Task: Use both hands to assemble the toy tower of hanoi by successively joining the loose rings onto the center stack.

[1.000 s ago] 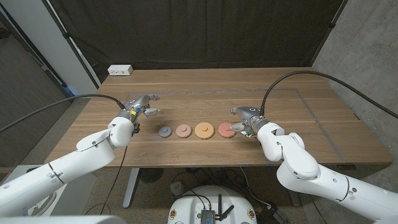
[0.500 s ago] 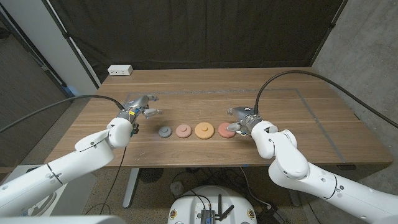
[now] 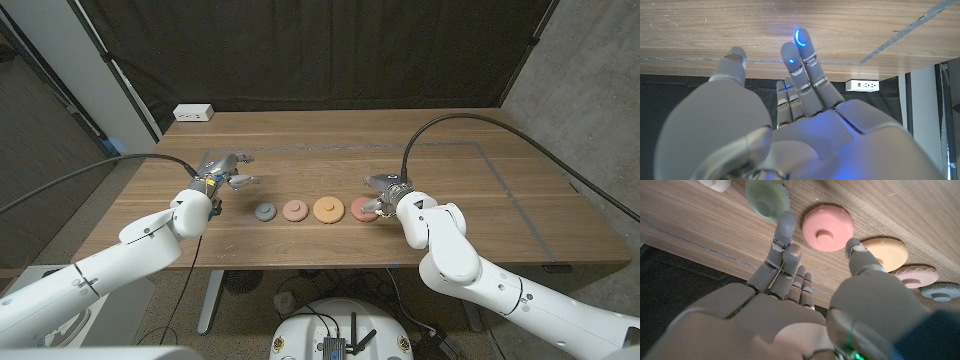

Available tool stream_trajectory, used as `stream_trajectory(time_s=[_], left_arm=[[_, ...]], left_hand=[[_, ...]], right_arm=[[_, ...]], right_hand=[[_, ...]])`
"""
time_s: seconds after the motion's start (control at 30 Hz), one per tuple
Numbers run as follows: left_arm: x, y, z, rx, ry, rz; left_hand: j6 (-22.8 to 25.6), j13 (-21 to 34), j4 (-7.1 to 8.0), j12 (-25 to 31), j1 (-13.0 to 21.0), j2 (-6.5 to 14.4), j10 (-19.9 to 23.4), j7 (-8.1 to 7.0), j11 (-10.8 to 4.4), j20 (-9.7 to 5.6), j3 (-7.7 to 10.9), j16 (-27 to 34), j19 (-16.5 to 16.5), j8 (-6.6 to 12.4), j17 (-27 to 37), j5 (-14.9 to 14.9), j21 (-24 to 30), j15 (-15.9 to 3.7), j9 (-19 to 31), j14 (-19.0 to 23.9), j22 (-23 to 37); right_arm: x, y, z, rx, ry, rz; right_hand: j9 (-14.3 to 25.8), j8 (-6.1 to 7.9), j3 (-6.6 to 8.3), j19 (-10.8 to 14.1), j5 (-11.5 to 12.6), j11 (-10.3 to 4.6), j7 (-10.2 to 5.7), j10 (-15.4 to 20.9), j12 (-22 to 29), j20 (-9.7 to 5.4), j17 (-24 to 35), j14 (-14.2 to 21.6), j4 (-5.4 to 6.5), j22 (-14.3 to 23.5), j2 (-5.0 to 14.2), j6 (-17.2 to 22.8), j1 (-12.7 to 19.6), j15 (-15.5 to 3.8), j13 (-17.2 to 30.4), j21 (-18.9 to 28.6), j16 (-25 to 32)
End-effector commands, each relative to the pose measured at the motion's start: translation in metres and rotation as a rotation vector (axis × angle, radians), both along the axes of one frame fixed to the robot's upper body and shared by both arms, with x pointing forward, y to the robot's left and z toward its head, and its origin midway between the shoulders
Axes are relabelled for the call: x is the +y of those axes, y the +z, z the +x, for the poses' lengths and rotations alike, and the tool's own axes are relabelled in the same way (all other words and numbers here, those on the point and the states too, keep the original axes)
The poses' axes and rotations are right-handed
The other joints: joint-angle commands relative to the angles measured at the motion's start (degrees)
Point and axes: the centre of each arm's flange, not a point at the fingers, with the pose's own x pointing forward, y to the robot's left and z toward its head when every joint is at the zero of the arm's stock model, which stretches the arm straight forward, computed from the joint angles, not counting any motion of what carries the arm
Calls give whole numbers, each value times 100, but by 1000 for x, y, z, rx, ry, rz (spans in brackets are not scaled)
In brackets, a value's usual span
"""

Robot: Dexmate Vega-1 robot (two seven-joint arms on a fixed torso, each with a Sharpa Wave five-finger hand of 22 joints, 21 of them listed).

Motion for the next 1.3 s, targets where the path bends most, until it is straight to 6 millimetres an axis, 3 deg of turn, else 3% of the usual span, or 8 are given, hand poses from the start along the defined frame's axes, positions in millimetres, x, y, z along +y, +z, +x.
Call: stream_trajectory(time_s=[0.03, 1.3], left_arm=[[2, 0, 1, -2, 0, -3], [2, 0, 5, 11, -15, 6]], left_hand=[[39, 22, -10, -7, -10, 49, 66, 17, 0, -674, -19, 32, -26, 1, 21, 37, 44, -449, 16, 7, -11], [74, 53, -12, -22, -13, 64, 100, 11, 5, -675, -28, 72, -49, -11, -6, 56, 165, -449, 18, 17, -102]], right_arm=[[3, -1, 8, 41, -38, -20], [5, -19, 30, 127, -96, -26]], right_hand=[[-1, -5, -33, -65, -25, 25, 35, -56, 4, -527, -36, -93, 8, -12, 9, -95, -59, -675, -7, 36, -77], [-53, 49, -135, -171, -84, 100, 58, -109, 76, -524, -105, -251, -13, -126, 30, -279, -168, -682, -114, 107, -207]])
